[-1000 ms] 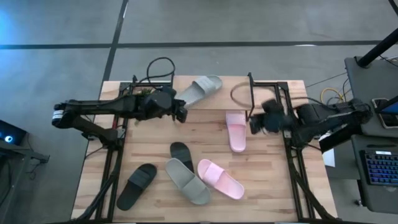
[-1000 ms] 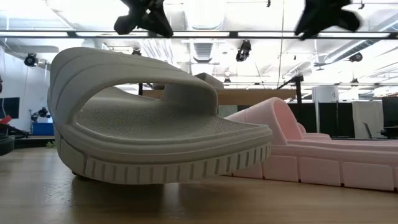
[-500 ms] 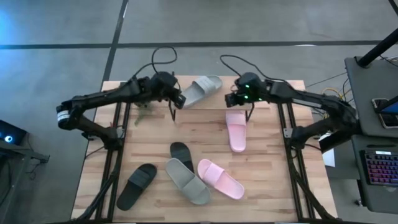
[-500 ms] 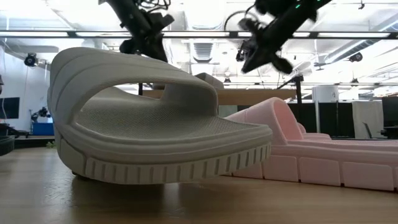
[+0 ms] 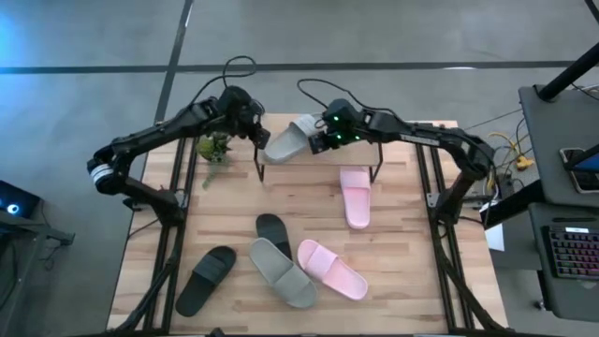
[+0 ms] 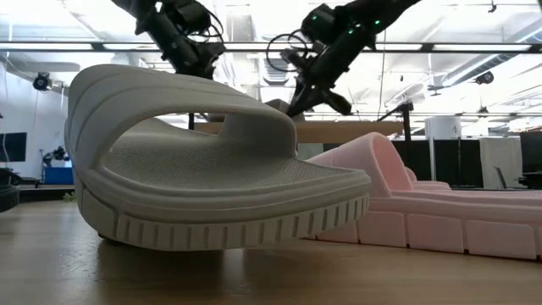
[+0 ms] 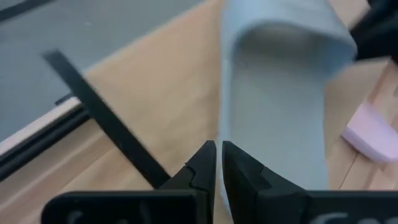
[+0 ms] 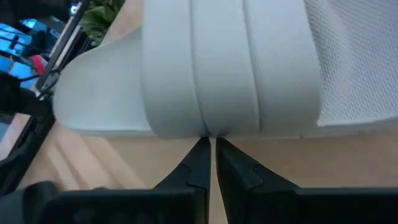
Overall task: Pick and place slides into the shelf
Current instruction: Put the top gray slide on the shelf
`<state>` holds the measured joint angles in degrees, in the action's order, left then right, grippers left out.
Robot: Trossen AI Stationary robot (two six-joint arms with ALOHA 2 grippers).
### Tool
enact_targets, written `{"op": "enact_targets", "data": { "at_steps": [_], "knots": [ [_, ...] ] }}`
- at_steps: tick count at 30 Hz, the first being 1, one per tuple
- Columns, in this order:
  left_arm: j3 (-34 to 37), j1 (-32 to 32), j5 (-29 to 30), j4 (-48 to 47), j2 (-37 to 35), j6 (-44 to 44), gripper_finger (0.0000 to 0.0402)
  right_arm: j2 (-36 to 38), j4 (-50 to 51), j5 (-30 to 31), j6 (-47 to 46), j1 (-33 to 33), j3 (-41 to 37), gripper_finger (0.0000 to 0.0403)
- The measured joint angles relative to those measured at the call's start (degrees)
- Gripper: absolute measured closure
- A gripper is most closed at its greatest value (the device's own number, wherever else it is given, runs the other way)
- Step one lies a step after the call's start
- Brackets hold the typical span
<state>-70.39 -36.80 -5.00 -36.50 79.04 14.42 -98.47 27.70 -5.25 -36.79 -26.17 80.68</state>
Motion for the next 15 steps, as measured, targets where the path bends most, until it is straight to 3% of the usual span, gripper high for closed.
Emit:
{"op": "enact_targets", "data": {
  "at_steps": [8, 15],
  "knots": [
    [0.0, 0.2, -2.7, 0.2, 5.2, -1.4, 0.0389, -3.4, 4.1, 6.8, 3.3, -1.8, 4.2, 0.0385],
    [0.0, 1.3, -8.3, 3.5, 8.0, -1.6, 0.0389, -3.4, 4.1, 7.0, 3.4, -2.4, 5.2, 0.0385]
  ]
}}
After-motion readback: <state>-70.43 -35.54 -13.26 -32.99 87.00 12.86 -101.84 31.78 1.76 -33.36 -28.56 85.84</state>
